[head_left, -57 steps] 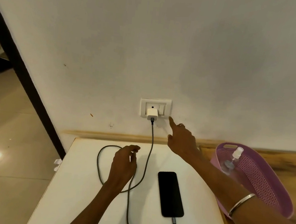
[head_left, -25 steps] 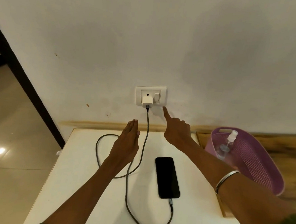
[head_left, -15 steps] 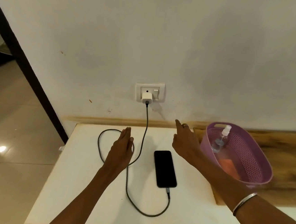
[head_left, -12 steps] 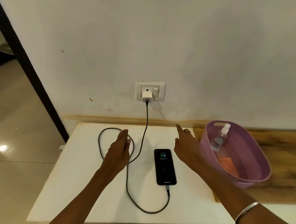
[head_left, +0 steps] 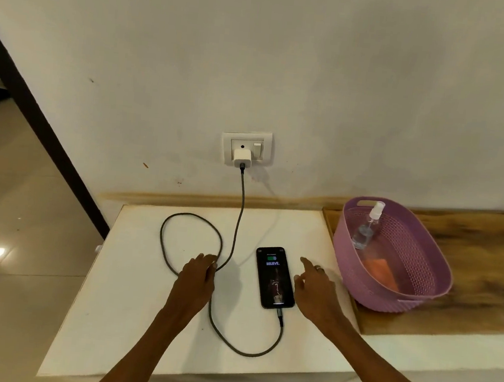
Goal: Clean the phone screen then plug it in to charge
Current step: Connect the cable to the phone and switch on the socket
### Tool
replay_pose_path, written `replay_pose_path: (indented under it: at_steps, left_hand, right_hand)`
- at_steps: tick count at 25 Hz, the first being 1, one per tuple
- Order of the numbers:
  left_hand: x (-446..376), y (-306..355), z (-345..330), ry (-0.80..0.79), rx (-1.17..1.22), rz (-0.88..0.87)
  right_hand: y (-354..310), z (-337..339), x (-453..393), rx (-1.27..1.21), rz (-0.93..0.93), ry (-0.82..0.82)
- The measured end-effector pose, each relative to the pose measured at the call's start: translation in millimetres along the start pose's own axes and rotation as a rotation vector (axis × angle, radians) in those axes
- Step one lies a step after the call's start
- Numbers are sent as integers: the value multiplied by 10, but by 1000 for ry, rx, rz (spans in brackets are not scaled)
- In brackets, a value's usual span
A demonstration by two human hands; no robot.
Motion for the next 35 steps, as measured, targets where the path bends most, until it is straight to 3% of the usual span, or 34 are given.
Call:
replay_pose_path:
  at_steps: [5, 14, 25, 35]
  left_hand:
    - [79, -38, -90, -4, -98, 44]
    - [159, -99, -91, 152, 87, 120]
    - [-423, -172, -266, -14, 31, 146]
    - [-531, -185, -298, -7, 25, 126]
  right_hand:
    - [113, -247, 252, -68, -104, -35]
    - [-44, -493, 575, -187, -109, -23]
    - [-205, -529, 142, -231, -148, 5]
    - [-249, -514, -174, -170, -150, 20]
Point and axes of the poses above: each hand's wrist, its own x-axis away from the middle knuckle, its own z-axis out of the back of the hand, y = z × x, the point moved 7 cm from there along -x, towards the middle knuckle, and after that the axes turned 3 degrees about -x, right-handed, at the moved point
